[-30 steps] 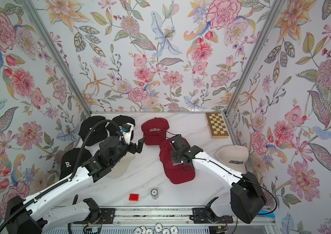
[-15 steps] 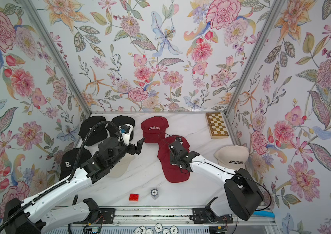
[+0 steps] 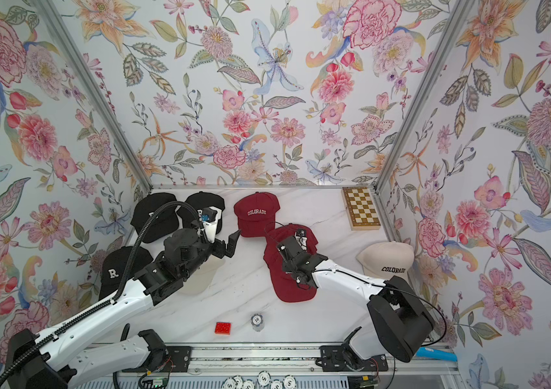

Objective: Stack the baseball caps by color
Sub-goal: Move the baseball cap to the center of the board.

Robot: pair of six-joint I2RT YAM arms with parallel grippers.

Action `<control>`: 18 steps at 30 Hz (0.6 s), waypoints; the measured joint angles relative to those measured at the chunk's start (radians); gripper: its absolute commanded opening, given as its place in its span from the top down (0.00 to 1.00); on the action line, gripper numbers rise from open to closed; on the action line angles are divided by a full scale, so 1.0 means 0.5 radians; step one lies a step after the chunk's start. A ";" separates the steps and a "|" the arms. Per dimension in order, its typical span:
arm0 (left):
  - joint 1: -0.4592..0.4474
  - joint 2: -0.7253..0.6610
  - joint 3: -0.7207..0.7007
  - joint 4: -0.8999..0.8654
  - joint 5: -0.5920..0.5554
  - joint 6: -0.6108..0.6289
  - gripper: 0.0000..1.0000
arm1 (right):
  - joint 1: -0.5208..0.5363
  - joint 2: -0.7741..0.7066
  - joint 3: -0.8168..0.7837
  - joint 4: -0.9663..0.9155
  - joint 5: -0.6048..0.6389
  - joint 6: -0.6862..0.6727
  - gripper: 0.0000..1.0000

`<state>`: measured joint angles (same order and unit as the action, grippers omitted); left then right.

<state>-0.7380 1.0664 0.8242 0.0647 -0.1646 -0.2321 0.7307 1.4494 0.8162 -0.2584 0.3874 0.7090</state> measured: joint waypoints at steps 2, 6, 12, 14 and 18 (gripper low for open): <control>0.000 0.000 0.000 -0.002 0.000 0.001 0.00 | -0.016 0.001 0.000 -0.001 0.016 0.006 0.91; 0.000 0.001 0.000 -0.002 0.000 0.001 0.00 | -0.117 0.000 0.000 -0.002 0.021 -0.018 0.90; 0.000 0.022 0.000 0.007 0.000 0.002 0.00 | -0.372 0.001 -0.001 0.013 -0.024 -0.179 0.86; 0.001 0.043 0.000 0.010 0.000 0.002 0.00 | -0.443 0.013 0.000 0.028 -0.060 -0.257 0.85; 0.006 0.096 0.002 0.018 0.000 0.002 0.00 | -0.535 0.095 0.040 0.060 -0.128 -0.412 0.83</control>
<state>-0.7349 1.1145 0.8253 0.0738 -0.1646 -0.2314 0.4633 1.4971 0.8364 -0.2283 0.3233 0.5030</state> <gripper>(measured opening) 0.996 0.164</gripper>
